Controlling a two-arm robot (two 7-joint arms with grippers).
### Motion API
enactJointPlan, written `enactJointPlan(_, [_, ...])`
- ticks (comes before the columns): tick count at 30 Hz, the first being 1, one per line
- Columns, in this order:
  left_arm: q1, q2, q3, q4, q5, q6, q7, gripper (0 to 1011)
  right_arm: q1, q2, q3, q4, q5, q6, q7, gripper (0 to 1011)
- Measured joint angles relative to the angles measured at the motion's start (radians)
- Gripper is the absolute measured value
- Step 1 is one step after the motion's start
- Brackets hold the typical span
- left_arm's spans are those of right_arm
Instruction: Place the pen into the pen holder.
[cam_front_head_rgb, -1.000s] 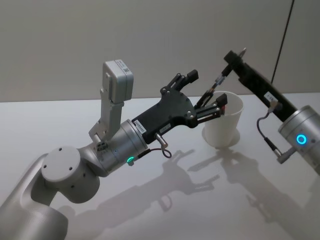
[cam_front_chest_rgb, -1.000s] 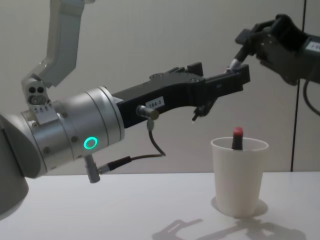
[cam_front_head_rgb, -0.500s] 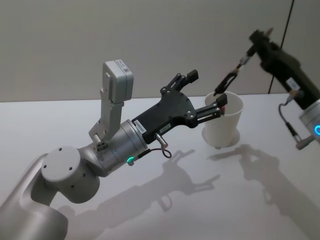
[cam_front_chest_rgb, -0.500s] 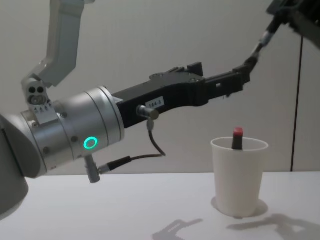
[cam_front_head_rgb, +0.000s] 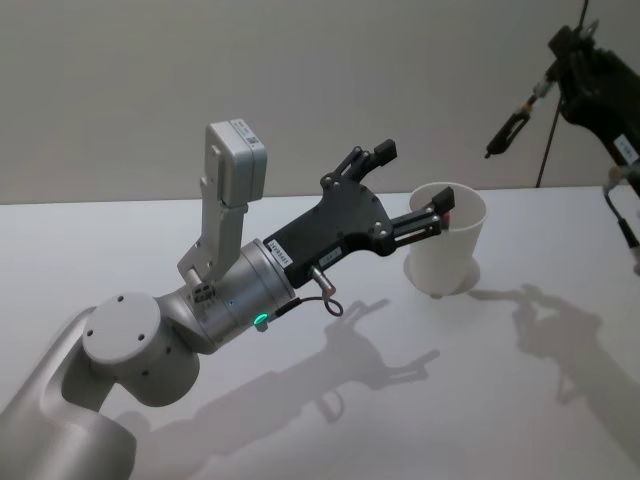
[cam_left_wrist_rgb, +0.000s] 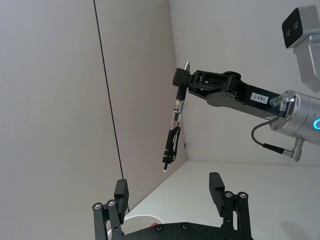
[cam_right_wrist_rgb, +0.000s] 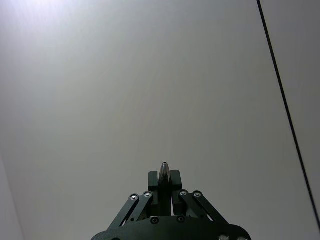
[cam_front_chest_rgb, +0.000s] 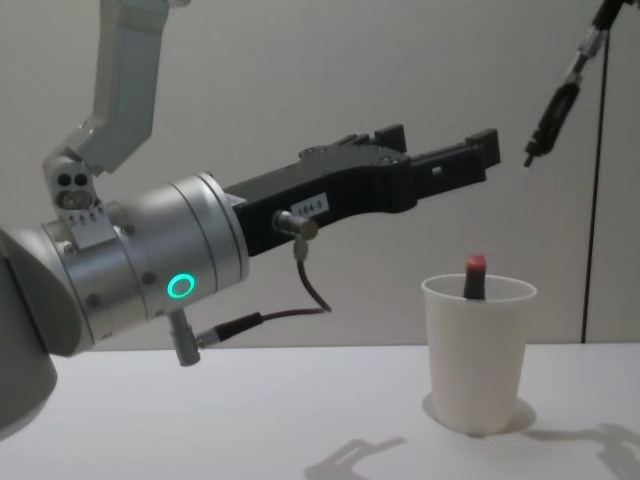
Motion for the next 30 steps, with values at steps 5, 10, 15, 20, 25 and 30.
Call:
enactJointPlan(5, [0.0,0.0,0.0,0.0,0.0,0.0,0.0,1001,0.0,0.006,-0.001,0.009,-0.081,-0.012,-0.004,132])
enactJointPlan(10, [0.0,0.0,0.0,0.0,0.0,0.0,0.0,1001,0.003,0.004,-0.007,0.028,-0.135,-0.017,-0.003,132])
enactJointPlan(15, [0.0,0.0,0.0,0.0,0.0,0.0,0.0,1001,0.011,-0.005,-0.016,0.061,-0.19,-0.02,0.006,132])
enactJointPlan(20, [0.0,0.0,0.0,0.0,0.0,0.0,0.0,1001,0.022,-0.018,-0.025,0.1,-0.235,-0.026,0.016,132])
enactJointPlan(25, [0.0,0.0,0.0,0.0,0.0,0.0,0.0,1001,0.039,-0.034,-0.033,0.149,-0.271,-0.038,0.026,132])
enactJointPlan(30, [0.0,0.0,0.0,0.0,0.0,0.0,0.0,1001,0.069,-0.06,-0.043,0.224,-0.303,-0.054,0.038,132])
